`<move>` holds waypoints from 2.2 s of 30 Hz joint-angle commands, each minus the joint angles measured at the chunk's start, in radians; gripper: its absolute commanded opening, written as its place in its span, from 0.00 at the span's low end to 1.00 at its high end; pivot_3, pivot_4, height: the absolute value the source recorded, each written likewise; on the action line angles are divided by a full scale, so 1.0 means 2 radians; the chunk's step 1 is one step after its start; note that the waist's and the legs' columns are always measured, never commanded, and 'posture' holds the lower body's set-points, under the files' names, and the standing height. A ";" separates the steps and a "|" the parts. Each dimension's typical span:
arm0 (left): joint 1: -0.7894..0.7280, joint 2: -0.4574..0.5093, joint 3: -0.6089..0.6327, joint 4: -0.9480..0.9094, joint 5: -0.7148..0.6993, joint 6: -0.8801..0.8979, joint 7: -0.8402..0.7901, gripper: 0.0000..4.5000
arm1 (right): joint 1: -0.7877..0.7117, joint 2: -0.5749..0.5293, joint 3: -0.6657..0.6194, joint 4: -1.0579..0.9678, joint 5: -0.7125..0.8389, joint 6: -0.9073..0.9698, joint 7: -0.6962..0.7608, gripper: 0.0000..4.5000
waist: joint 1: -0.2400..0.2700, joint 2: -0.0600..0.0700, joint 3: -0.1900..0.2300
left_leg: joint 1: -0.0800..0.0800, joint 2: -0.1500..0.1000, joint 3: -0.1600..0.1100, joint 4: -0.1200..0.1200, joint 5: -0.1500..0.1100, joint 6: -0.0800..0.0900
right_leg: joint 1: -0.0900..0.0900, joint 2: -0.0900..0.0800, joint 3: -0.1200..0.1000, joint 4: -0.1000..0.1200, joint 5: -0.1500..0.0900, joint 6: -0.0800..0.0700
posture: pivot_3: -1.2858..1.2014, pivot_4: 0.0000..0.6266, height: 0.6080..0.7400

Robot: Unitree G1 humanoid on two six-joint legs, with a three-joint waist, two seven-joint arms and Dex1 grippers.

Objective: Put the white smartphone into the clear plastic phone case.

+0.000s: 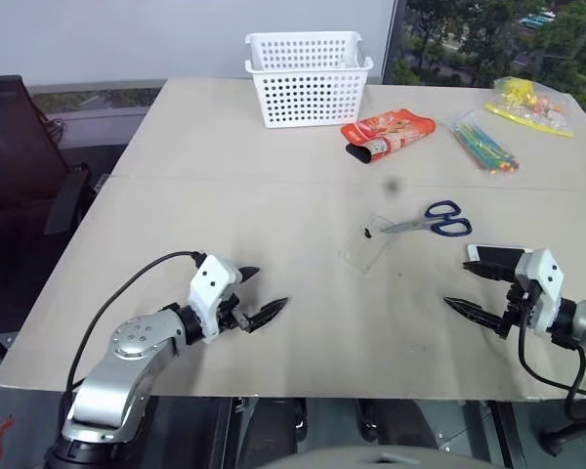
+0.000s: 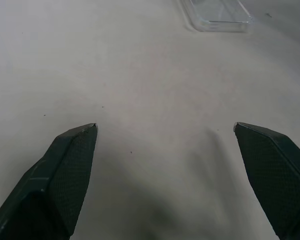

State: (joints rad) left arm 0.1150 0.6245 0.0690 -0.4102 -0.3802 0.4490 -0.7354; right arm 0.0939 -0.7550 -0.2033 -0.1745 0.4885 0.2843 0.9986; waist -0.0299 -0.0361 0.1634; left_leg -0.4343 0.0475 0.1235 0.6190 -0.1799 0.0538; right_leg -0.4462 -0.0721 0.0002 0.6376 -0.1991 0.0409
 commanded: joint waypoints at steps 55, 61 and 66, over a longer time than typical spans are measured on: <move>-0.119 0.060 0.022 -0.085 -0.136 0.098 -0.043 1.00 | -0.238 0.120 0.154 0.144 -0.335 0.037 -0.313 0.00 | 0.009 0.000 -0.001 | -0.002 0.000 -0.005 0.005 0.000 0.000 | 0.004 -0.001 -0.009 -0.001 0.001 -0.002 | 0.52 0.24 1.00; -0.138 0.042 0.031 -0.083 -0.146 0.103 -0.023 1.00 | -0.242 0.113 0.164 0.139 -0.367 -0.007 -0.327 0.00 | 0.008 0.000 -0.001 | -0.002 0.000 -0.006 0.005 0.000 0.000 | 0.005 0.000 -0.010 -0.002 0.001 -0.001 | 0.52 0.24 1.00; -0.145 0.033 0.034 -0.083 -0.153 0.106 -0.004 1.00 | -0.268 0.111 0.156 0.134 -0.380 -0.038 -0.345 0.00 | 0.007 0.000 -0.001 | -0.002 0.000 -0.006 0.005 0.000 0.000 | 0.005 0.000 -0.010 -0.002 0.000 0.000 | 0.52 0.24 1.00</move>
State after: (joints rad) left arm -0.1559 0.6978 0.1117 -0.5422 -0.6705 0.6681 -0.7591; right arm -0.4034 -0.5243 0.1325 0.1087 -0.2624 0.2418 0.3354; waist -0.0159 -0.0355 0.1621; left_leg -0.4381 0.0482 0.1110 0.6298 -0.1798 0.0537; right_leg -0.4352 -0.0722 -0.0204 0.6337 -0.1988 0.0410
